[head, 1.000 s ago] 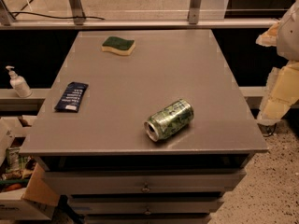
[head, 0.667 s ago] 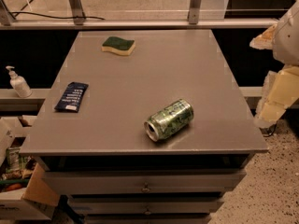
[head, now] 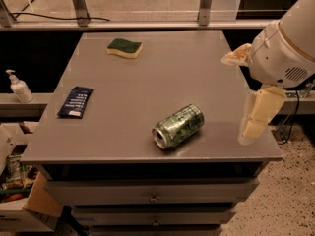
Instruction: Pick green can
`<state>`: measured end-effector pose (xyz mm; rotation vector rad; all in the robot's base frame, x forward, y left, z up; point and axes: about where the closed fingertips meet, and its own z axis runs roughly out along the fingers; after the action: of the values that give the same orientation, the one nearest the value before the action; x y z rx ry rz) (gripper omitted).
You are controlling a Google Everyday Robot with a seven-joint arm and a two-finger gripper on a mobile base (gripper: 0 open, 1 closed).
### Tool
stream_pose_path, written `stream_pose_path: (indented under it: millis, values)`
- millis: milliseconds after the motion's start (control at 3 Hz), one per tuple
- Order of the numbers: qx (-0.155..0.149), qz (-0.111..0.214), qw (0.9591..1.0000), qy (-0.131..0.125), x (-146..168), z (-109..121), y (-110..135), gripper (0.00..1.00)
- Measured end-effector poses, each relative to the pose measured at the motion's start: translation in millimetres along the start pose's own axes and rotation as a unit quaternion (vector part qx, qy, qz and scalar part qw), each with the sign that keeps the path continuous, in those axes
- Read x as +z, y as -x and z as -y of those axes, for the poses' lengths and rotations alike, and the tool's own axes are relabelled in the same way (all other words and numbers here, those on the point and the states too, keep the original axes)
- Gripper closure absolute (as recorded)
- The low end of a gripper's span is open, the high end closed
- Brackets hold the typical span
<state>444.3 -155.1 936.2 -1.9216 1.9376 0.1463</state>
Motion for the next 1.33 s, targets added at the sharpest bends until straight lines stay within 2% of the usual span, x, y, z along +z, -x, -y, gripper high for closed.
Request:
stream_pose_path:
  millis: [333,667,1333]
  values:
    - [-0.044,0.026,0.9983,0.027,29.3,-5.6,19.6,0.0]
    - [-0.074,0.038,0.9955,0.045,54.9,-14.8,28.6,0.0]
    - [-0.117,0.046,0.9905,0.055,96.9,-28.8,44.8,0.0]
